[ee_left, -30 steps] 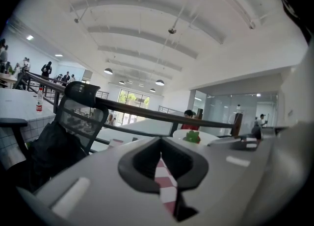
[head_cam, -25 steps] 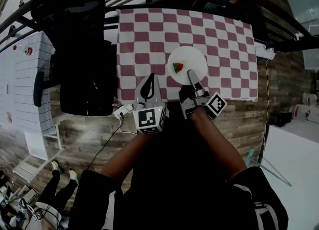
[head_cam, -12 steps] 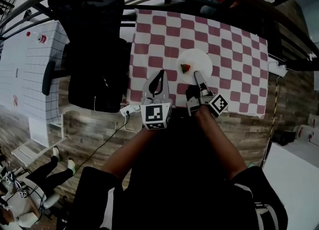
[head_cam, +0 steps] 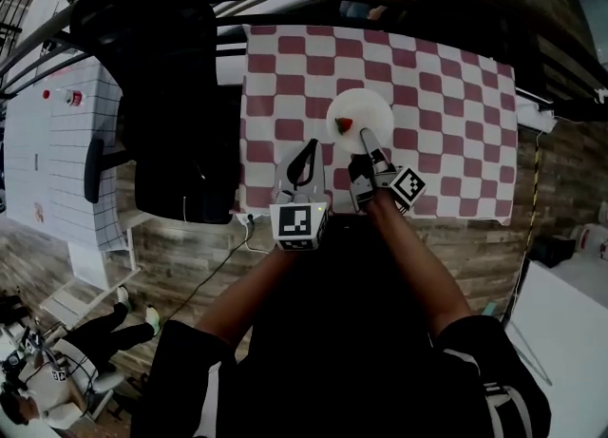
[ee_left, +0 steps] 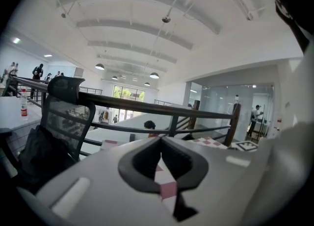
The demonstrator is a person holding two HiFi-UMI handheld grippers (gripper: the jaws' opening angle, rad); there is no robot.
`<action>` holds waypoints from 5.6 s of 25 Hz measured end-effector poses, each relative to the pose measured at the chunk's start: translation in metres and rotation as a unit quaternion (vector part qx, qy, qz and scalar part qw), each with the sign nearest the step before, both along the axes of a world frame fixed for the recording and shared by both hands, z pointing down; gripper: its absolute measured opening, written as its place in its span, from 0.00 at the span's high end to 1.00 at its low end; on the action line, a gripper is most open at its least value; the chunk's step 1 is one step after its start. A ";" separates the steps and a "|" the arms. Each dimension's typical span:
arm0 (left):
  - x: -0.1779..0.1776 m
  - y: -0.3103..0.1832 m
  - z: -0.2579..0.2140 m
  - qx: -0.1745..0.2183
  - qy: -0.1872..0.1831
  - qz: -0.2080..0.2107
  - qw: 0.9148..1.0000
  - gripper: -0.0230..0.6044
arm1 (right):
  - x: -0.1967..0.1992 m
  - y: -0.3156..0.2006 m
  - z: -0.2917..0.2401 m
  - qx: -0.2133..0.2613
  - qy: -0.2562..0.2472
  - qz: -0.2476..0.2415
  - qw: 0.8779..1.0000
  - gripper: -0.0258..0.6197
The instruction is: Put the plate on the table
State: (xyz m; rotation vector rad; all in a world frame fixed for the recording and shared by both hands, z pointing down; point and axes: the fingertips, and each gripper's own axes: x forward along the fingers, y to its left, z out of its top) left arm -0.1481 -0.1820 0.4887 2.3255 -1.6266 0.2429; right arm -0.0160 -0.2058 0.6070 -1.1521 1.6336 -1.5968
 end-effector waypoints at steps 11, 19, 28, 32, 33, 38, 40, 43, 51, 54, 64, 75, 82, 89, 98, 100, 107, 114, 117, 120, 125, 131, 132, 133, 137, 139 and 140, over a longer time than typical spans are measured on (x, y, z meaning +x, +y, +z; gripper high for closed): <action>-0.009 -0.037 0.023 -0.022 -0.016 -0.039 0.999 0.95 | 0.012 -0.024 0.055 -0.042 0.026 -0.015 0.999 0.95; 0.005 -0.057 0.040 -0.052 -0.021 -0.036 0.998 0.95 | 0.006 -0.042 0.086 -0.054 0.015 -0.039 0.998 0.95; 0.012 -0.065 0.064 -0.088 -0.027 -0.026 0.995 0.95 | 0.013 -0.049 0.121 -0.056 -0.007 -0.053 0.997 0.95; 0.011 -0.065 0.065 -0.085 -0.028 -0.032 0.995 0.95 | 0.014 -0.043 0.133 -0.076 0.003 -0.052 0.996 0.95; 0.011 -0.065 0.065 -0.085 -0.027 -0.033 0.995 0.95 | 0.014 -0.042 0.136 -0.080 0.004 -0.053 0.995 0.95; 0.005 -0.068 0.069 -0.089 -0.030 -0.037 0.995 0.95 | 0.005 -0.048 0.139 -0.086 -0.008 -0.054 0.995 0.95; 0.002 -0.068 0.069 -0.087 -0.036 -0.038 0.995 0.95 | -0.002 -0.053 0.135 -0.074 -0.031 -0.050 0.996 0.95; 0.003 -0.071 0.061 -0.071 -0.053 -0.031 0.996 0.95 | -0.003 -0.053 0.139 -0.079 -0.040 -0.045 0.995 0.95; 0.008 -0.068 0.062 -0.067 -0.051 -0.016 0.996 0.95 | -0.003 -0.053 0.145 -0.113 -0.033 -0.047 0.992 0.94; 0.012 -0.065 0.064 -0.074 -0.052 -0.006 0.996 0.95 | -0.005 -0.051 0.147 -0.129 -0.030 -0.050 0.990 0.94; 0.015 -0.058 0.057 -0.070 -0.051 0.005 0.996 0.95 | -0.006 -0.047 0.149 -0.168 0.046 -0.054 0.983 0.89; 0.000 -0.047 0.046 -0.052 -0.056 -0.003 0.997 0.95 | -0.015 -0.041 0.141 -0.177 0.203 -0.118 0.956 0.65; -0.007 -0.027 0.051 -0.082 -0.028 -0.002 0.996 0.95 | -0.011 -0.021 0.139 -0.200 0.275 -0.141 0.930 0.53; -0.006 -0.017 0.041 -0.066 -0.013 0.003 0.998 0.95 | -0.001 -0.002 0.135 -0.205 0.315 -0.151 0.914 0.48; -0.006 0.007 0.025 -0.044 0.004 0.008 0.999 0.95 | 0.004 0.022 0.083 -0.141 0.324 -0.140 0.925 0.55; -0.006 0.016 0.023 -0.040 0.008 0.009 0.999 0.95 | 0.001 0.030 0.071 -0.126 0.320 -0.139 0.929 0.56; 0.002 0.046 0.002 -0.024 0.042 0.025 0.999 0.95 | -0.005 0.057 0.005 -0.068 0.273 -0.092 0.955 0.68; 0.009 0.072 -0.031 0.026 0.042 0.024 0.998 0.95 | -0.001 0.080 -0.091 0.066 0.298 -0.058 0.950 0.96; 0.021 0.082 -0.041 0.030 0.058 0.037 0.997 0.95 | 0.004 0.096 -0.123 0.114 0.355 -0.057 0.926 0.96; 0.040 0.094 -0.050 0.035 0.064 0.048 0.996 0.95 | 0.009 0.115 -0.145 0.144 0.394 -0.062 0.905 0.96; 0.078 0.113 -0.072 0.054 0.071 0.059 0.994 0.95 | 0.023 0.143 -0.180 0.198 0.426 -0.075 0.879 0.96; 0.145 0.157 -0.093 0.071 0.051 0.083 0.993 0.95 | 0.073 0.190 -0.228 0.243 0.496 -0.058 0.831 0.96; 0.155 0.166 -0.096 0.071 0.051 0.082 0.993 0.95 | 0.083 0.198 -0.229 0.239 0.503 -0.058 0.829 0.96; 0.165 0.175 -0.099 0.069 0.054 0.080 0.993 0.95 | 0.092 0.208 -0.229 0.236 0.506 -0.059 0.827 0.96; 0.205 0.210 -0.111 0.068 0.072 0.069 0.993 0.95 | 0.127 0.242 -0.233 0.238 0.515 -0.062 0.821 0.96; 0.221 0.230 -0.114 0.079 0.063 0.066 0.993 0.95 | 0.140 0.259 -0.232 0.237 0.516 -0.068 0.820 0.96; 0.226 0.241 -0.114 0.085 0.056 0.065 0.993 0.95 | 0.144 0.269 -0.231 0.239 0.517 -0.072 0.819 0.96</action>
